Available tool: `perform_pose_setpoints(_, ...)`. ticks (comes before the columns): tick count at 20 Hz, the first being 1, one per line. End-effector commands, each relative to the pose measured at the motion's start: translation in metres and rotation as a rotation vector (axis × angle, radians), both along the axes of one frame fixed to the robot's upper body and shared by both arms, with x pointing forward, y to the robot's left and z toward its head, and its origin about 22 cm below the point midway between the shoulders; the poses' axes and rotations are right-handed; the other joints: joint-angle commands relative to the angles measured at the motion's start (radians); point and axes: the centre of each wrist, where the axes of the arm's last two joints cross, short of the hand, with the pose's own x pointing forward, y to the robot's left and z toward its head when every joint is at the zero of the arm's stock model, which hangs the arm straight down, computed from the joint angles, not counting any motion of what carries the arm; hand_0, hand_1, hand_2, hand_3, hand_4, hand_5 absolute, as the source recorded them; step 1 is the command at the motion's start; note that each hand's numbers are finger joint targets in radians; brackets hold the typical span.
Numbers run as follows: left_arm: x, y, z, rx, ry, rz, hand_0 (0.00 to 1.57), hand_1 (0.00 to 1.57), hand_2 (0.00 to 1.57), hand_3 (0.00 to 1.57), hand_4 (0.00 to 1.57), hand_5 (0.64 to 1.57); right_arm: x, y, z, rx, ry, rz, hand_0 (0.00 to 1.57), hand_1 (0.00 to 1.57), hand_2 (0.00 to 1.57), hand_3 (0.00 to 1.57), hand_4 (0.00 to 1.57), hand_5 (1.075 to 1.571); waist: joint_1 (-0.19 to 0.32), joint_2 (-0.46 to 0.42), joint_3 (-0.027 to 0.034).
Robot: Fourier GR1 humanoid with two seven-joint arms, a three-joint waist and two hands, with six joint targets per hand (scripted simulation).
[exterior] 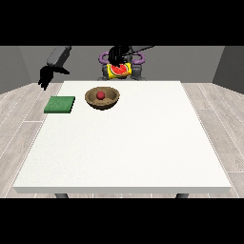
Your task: Pick the cup and pour the ball into the bowl, then pick the bowl and place it on the pad
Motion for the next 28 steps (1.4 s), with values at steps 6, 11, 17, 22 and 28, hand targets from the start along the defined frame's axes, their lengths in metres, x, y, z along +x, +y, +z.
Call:
perform_pose_setpoints(6, 0.026, 0.097, 0.010, -0.652, 0.107, 0.107, 0.37, 0.37, 1.57, 1.57, 0.86, 1.568, 0.001, 0.009, -0.005, 0.025, 0.016, -0.087, 0.00, 0.00, 0.00, 0.00, 0.48, 1.561, 0.142, 0.039, -0.0033)
perform_pose_setpoints(11, 0.033, 0.114, 0.020, -1.053, 0.227, 0.040, 1.24, 1.24, 1.57, 1.24, 0.91, 1.546, 0.019, 0.028, 0.005, 0.056, -0.070, -0.058, 0.00, 0.00, 0.00, 0.00, 0.22, 1.565, 0.116, 0.166, -0.0051)
perform_pose_setpoints(17, 0.038, 0.137, 0.010, -1.374, 0.327, -0.074, 0.52, 0.52, 0.00, 0.00, 0.83, 1.545, 0.042, 0.066, 0.015, 0.097, -0.117, 0.028, 0.00, 0.00, 0.00, 0.00, 0.39, 1.570, 0.059, 0.270, -0.0045)
perform_pose_setpoints(22, 0.022, 0.157, -0.044, -1.508, 0.454, -0.052, 0.00, 0.00, 0.00, 0.00, 0.00, 1.531, 0.030, 0.103, -0.016, 0.081, -0.040, 0.074, 0.00, 0.00, 0.00, 0.00, 0.33, 1.559, 0.017, 0.218, -0.0004)
perform_pose_setpoints(28, 0.028, 0.190, -0.073, -1.565, 0.517, 0.046, 0.00, 0.00, 0.00, 0.00, 0.00, 1.527, 0.030, 0.158, -0.026, 0.064, 0.075, 0.141, 0.00, 0.00, 0.00, 0.00, 0.00, 1.545, -0.065, 0.104, 0.0004)
